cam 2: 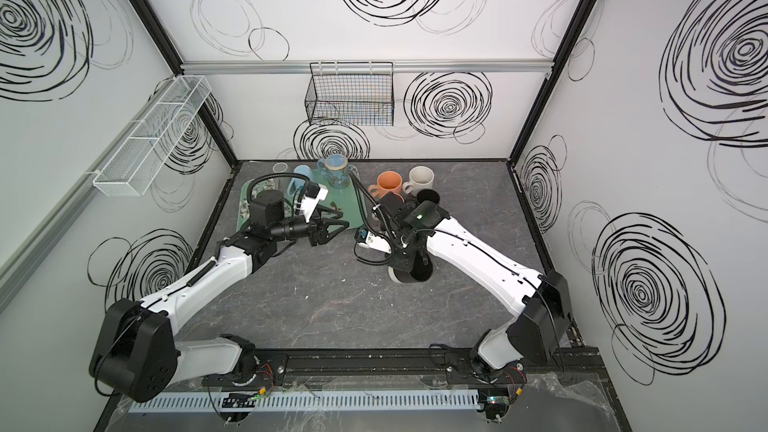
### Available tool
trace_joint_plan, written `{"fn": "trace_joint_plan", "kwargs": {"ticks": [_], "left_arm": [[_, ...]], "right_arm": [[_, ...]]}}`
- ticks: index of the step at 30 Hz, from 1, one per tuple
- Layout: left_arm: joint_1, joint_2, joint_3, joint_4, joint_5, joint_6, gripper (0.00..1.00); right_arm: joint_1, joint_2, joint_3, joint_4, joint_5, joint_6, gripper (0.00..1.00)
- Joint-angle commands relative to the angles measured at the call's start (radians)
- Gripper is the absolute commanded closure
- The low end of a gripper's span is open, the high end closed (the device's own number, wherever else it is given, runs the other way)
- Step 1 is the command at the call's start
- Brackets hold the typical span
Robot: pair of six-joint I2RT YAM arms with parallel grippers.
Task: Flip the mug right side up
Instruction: 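Carry the black mug to the mugs with right gripper while left withdraws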
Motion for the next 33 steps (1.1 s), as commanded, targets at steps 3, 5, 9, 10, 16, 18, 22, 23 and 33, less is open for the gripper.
{"fn": "trace_joint_plan", "kwargs": {"ticks": [3,5,9,10,16,18,22,23,33], "left_arm": [[0.028,-0.025,-0.016,0.062,-0.013,-0.028,0.44],[0.033,-0.032,-0.016,0.063,-0.010,-0.034,0.44],[0.039,-0.052,-0.027,0.076,-0.011,-0.044,0.44],[0.042,-0.056,-0.027,0.078,-0.010,-0.045,0.44],[0.055,-0.073,-0.030,0.088,0.002,-0.055,0.43],[0.061,-0.074,-0.033,0.103,0.007,-0.064,0.43],[0.069,-0.069,-0.041,0.130,0.018,-0.084,0.43],[0.069,-0.067,-0.042,0.135,0.020,-0.087,0.43],[0.068,-0.024,-0.068,0.241,0.033,-0.156,0.44]], "right_arm": [[0.011,0.042,-0.049,-0.058,0.180,-0.063,1.00],[0.011,0.053,-0.062,-0.040,0.209,-0.096,1.00],[-0.004,0.075,-0.101,-0.013,0.300,-0.180,1.00],[-0.018,0.080,-0.102,-0.012,0.307,-0.192,1.00],[-0.075,0.116,-0.104,0.050,0.302,-0.287,1.00],[-0.093,0.144,-0.088,0.060,0.297,-0.304,1.00],[-0.108,0.200,-0.073,0.091,0.297,-0.330,1.00],[-0.111,0.216,-0.066,0.098,0.299,-0.338,1.00],[-0.137,0.289,-0.030,0.206,0.341,-0.439,1.00]]}}
